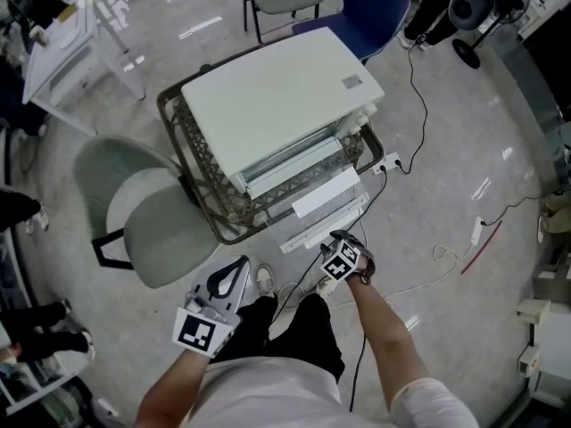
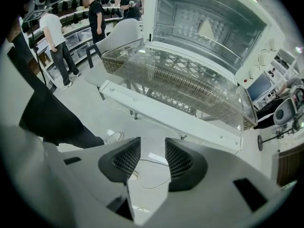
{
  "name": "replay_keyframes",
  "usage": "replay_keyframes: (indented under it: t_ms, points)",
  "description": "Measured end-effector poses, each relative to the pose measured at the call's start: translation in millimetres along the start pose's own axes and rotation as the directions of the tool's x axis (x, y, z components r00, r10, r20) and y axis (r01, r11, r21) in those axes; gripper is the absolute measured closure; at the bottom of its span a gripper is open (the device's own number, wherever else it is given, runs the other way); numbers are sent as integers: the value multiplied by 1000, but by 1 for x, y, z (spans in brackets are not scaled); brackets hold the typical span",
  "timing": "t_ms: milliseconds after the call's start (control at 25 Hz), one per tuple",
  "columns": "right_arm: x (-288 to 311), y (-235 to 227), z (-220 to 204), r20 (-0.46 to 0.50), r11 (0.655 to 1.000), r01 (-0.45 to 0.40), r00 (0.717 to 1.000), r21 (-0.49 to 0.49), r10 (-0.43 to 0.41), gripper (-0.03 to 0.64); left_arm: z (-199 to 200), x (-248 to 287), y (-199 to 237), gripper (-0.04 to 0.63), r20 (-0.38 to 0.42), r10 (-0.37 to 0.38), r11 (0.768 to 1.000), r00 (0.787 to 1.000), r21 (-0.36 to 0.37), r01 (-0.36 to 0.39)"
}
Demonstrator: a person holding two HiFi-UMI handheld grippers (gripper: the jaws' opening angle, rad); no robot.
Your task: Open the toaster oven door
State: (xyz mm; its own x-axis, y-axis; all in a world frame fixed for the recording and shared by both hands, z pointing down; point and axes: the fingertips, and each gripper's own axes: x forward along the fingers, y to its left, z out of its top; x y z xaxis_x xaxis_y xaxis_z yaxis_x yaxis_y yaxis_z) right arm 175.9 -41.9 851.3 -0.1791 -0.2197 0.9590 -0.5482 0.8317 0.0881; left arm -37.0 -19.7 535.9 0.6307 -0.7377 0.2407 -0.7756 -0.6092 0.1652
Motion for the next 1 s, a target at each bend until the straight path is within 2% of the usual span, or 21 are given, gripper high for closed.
replay_keyframes:
  t_ms: [400,1000]
  points:
    - [-11,3,9,9,1000,2,1000,-12,-2,440,6,0,1,574,28,-7,1000,1000,-2,7]
    - [-66,6,26,42,998,41,998,-46,-39,453,20,11,-6,574,122,-47,996,991,-63,55]
